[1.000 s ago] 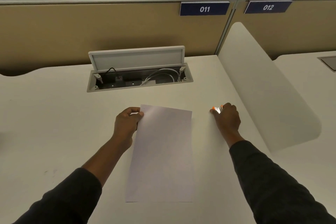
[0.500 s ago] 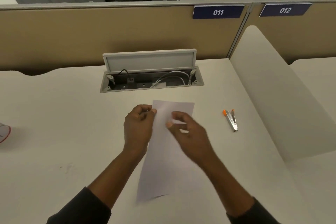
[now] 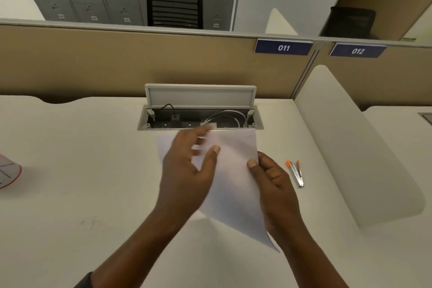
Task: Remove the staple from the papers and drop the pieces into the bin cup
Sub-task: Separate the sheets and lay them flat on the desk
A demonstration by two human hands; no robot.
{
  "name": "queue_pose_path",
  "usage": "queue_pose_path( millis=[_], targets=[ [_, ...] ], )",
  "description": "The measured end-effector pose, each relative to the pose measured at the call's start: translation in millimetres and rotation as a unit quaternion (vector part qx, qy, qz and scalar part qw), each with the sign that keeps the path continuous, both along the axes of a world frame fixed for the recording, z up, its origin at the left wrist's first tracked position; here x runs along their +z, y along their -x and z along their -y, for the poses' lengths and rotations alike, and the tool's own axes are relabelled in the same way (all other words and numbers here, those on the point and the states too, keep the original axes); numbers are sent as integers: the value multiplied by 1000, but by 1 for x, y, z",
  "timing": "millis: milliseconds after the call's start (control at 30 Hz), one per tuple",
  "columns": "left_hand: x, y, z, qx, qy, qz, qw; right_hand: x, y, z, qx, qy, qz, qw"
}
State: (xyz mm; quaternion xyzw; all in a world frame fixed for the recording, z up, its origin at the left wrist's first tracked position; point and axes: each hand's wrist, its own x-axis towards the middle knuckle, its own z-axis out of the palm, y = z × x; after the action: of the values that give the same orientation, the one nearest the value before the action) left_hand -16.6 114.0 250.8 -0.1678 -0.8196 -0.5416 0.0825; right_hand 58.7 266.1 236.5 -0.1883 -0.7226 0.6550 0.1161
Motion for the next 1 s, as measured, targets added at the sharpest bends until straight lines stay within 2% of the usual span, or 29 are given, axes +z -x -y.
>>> queue_pose_path(
  millis=[33, 67, 133, 200, 267, 333, 400, 567, 633, 800, 1000],
  targets=[
    [-6, 11, 8, 37, 0, -5, 999, 1, -2, -2, -2, 18, -2, 1000],
    [-13, 20, 16, 70, -14, 26, 997, 3, -4, -3, -7, 35, -3, 999],
    [-22, 35, 32, 70, -95, 185, 976, 7, -4, -4, -12, 85, 1, 996],
    [-37, 42, 45, -22, -177, 324, 929, 10, -4, -2, -11, 152, 3, 988],
    [-54, 44, 57, -111, -201, 396, 889, 10, -2, -3, -21, 181, 6, 983],
    [-64, 41, 62, -147, -214, 401, 879, 10, 0, -5, -33, 183, 8, 983],
    [-65, 37, 65, -132, -222, 388, 885, 12, 3, -5, -47, 162, 6, 986],
    [-62, 32, 69, -99, -206, 361, 904, 13, 17, -9, -126, 6, -18, 992],
    [-60, 30, 69, -87, -203, 356, 908, 10, 21, -10, -151, -22, -26, 988],
    [-56, 26, 69, -68, -199, 345, 915, 4, 25, -13, -171, -16, -50, 984],
    [-50, 21, 67, -55, -207, 334, 918, -7, 32, -16, -177, -29, -20, 984]
  ],
)
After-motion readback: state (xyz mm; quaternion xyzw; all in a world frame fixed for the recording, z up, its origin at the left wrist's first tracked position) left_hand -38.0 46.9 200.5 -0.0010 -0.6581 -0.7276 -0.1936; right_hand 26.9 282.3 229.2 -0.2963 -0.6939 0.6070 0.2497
